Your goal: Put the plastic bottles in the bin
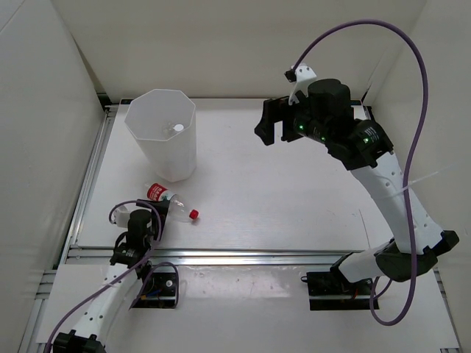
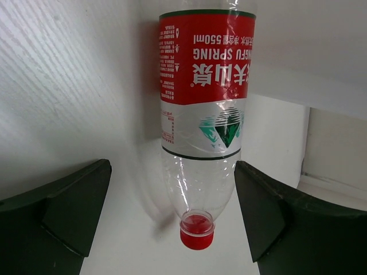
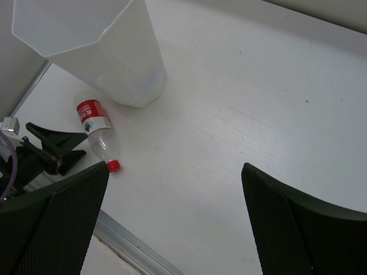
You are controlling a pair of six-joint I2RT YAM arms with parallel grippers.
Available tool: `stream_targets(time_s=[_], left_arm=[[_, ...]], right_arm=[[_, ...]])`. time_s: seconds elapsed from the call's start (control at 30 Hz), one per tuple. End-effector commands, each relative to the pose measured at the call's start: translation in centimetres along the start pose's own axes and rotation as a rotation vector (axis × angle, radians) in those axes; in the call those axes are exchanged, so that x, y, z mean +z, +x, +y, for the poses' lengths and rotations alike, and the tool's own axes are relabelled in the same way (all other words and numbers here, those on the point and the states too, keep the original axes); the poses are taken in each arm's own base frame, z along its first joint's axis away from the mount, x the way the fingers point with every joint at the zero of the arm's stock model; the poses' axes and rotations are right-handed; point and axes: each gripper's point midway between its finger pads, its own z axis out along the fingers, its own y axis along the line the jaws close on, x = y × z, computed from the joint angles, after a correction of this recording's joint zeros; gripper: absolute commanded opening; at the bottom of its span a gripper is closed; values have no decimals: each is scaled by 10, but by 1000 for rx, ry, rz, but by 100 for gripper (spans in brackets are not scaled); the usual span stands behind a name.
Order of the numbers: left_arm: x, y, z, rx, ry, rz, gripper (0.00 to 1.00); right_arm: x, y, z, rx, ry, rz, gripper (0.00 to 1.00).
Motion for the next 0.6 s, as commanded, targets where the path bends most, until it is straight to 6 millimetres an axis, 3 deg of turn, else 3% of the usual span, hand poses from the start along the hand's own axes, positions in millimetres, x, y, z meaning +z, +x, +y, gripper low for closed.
stream_targets(time_s=[0.0,0.37,0.47,0.5,0.57], left_arm=[[7,2,4,-6,9,-4,100],[21,12,15,66,-66,66,98],[27,10,5,106,-81,93,95],[29,9,-10,117,-54,99,95],[36,5,-7,153,-89,104,94]], right_arm=[[-13,-2,-5,-23,21,-8,100],[-24,-1,-13,-50,59,-6,100],[-24,-1,-11,-50,49,-5,100],[-24,-1,-11,-50,49,-5,100],[-20,1,-10,-50,42,6,100]])
